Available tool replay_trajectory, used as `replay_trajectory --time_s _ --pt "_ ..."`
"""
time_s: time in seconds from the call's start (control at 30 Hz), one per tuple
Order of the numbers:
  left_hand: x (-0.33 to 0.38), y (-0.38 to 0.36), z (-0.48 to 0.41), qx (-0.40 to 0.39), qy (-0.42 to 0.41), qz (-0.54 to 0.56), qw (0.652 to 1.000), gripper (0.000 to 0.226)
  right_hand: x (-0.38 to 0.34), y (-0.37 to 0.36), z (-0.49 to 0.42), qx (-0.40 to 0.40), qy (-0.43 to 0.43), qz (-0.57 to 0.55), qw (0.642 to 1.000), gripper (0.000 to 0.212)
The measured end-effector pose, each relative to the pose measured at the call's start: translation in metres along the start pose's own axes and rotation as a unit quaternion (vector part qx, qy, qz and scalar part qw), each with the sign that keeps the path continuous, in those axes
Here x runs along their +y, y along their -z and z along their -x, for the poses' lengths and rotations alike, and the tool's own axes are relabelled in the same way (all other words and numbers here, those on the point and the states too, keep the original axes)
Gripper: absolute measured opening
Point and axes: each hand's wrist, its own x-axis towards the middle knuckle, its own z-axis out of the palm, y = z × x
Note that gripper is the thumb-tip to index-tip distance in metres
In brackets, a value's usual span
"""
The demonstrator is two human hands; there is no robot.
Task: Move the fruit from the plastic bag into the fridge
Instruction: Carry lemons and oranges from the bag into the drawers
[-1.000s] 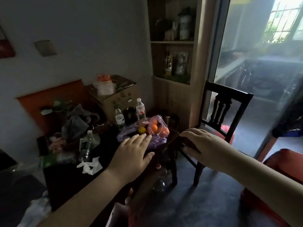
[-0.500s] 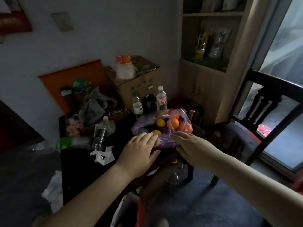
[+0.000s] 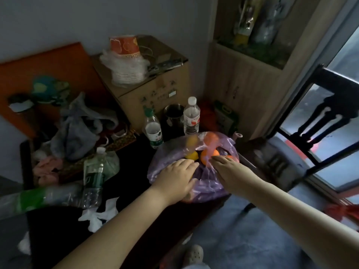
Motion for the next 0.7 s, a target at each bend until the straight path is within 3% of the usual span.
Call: replay_trajectory --time_s 0.13,0.3,0.4,0.57,0.7 --pt "-0.030 -0.026 -0.038 -0.052 -0.029 0.011 0.998 0.049 0.008 -0.010 -0.045 -0.016 0.020 0.040 0.999 0.056" --pt "-0.060 -0.054 -0.079 -0.035 -0.062 -0.045 0.996 0.041 0.023 -0.028 -0.079 -0.038 0.015 0.052 0.998 0.053" --pt "-0.075 -0.066 -0.097 -0.101 -0.079 -0.091 0.988 0.051 0.032 -0.034 -0.084 -0.056 -0.011 0.072 0.996 0.053" --pt "-0.094 -0.079 -0.124 -0.135 -0.056 -0.114 0.983 0.058 0.047 -0.036 -0.091 -0.113 -0.078 0.084 0.987 0.052" --pt "-0.108 -0.091 -0.139 -0.144 -0.040 -0.103 0.983 0.062 0.054 -0.039 -0.094 -0.111 -0.122 0.061 0.984 0.056"
